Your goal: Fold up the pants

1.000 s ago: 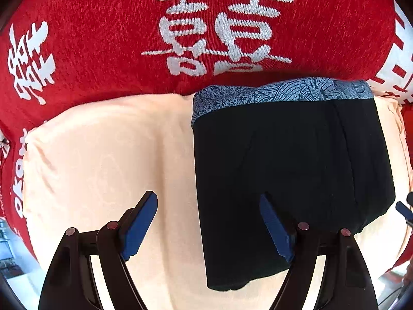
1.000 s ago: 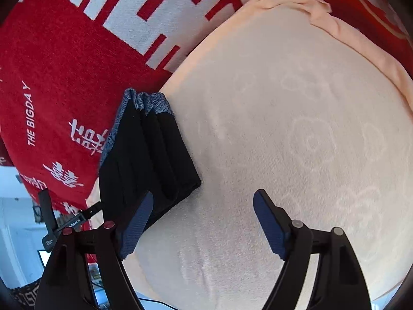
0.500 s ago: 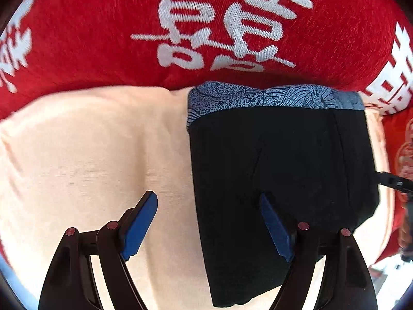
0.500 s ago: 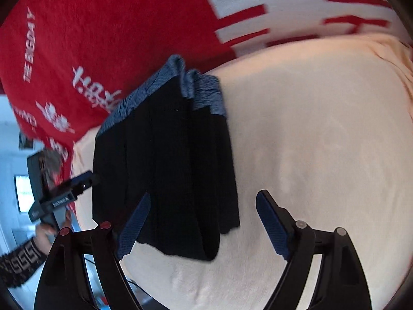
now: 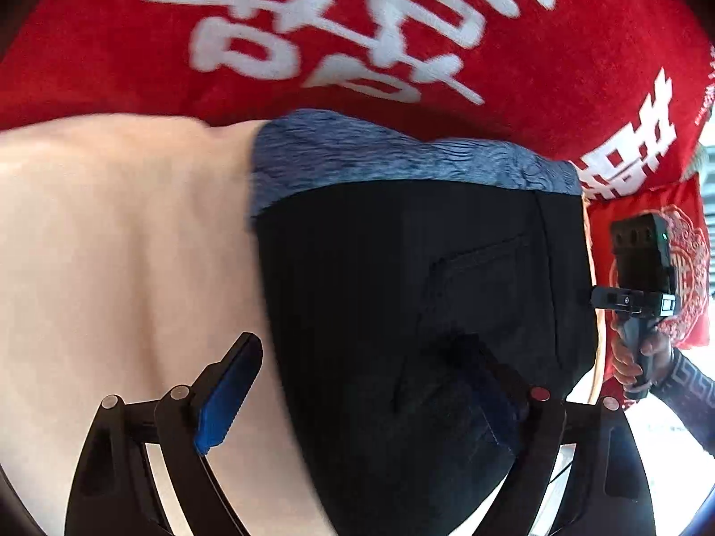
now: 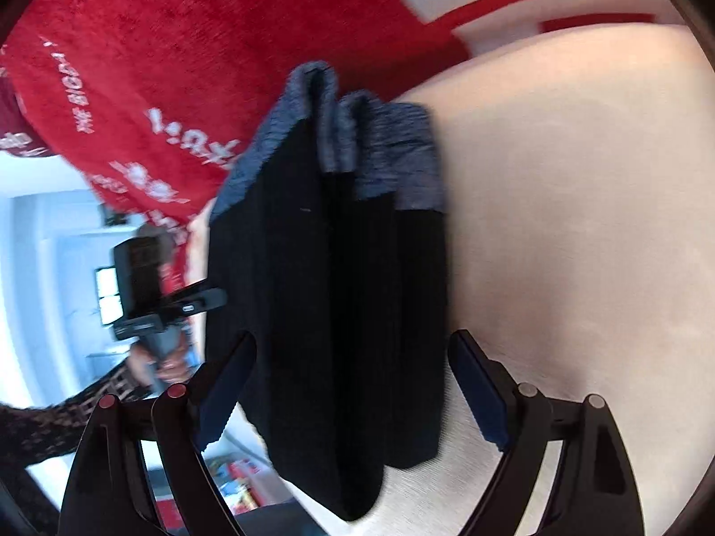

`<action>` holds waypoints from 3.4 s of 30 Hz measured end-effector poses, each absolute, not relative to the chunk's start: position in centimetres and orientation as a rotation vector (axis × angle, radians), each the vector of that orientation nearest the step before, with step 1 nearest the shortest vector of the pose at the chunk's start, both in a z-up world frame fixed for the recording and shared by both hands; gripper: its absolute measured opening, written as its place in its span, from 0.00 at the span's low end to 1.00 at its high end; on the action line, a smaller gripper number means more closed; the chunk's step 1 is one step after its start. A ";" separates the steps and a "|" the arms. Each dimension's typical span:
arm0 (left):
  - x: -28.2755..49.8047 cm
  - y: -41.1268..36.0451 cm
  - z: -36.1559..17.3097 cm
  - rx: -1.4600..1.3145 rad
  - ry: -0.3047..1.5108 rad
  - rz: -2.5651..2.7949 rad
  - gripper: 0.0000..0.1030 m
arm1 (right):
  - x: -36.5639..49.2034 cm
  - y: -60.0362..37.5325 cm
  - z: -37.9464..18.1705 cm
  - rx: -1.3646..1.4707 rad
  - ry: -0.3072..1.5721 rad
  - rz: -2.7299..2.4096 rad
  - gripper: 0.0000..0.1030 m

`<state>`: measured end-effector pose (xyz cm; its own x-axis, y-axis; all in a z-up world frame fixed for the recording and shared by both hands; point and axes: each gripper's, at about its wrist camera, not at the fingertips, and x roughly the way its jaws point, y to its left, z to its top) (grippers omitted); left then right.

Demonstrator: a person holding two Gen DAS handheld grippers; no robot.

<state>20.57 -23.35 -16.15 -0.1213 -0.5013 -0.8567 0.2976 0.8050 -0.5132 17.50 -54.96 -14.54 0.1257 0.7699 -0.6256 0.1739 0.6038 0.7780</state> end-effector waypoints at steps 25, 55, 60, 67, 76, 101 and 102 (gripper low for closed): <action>10.9 -22.8 -6.2 -0.170 1.447 -0.554 0.58 | 8.7 -54.2 -8.4 1.027 1.369 0.569 0.46; 0.3 -20.2 -6.4 0.192 1.358 -0.199 1.00 | -2.7 -49.3 -6.5 0.605 1.462 0.006 0.84; -1.5 -20.3 -4.5 0.184 1.378 -0.215 1.00 | -4.9 -48.1 -4.3 0.537 1.471 -0.043 0.92; -4.6 -20.4 -0.9 0.253 1.379 -0.185 1.00 | -6.4 -44.2 0.7 0.463 1.446 -0.019 1.00; -8.6 -20.1 4.3 0.274 1.369 -0.262 1.00 | -8.1 -41.2 5.5 0.485 1.495 -0.120 1.00; -13.6 -23.6 7.4 0.039 1.334 -0.017 1.00 | -7.2 -41.8 8.1 0.217 1.565 0.034 1.00; -13.8 -23.6 7.4 0.034 1.328 -0.003 1.00 | -7.0 -41.9 7.9 0.204 1.572 0.039 1.00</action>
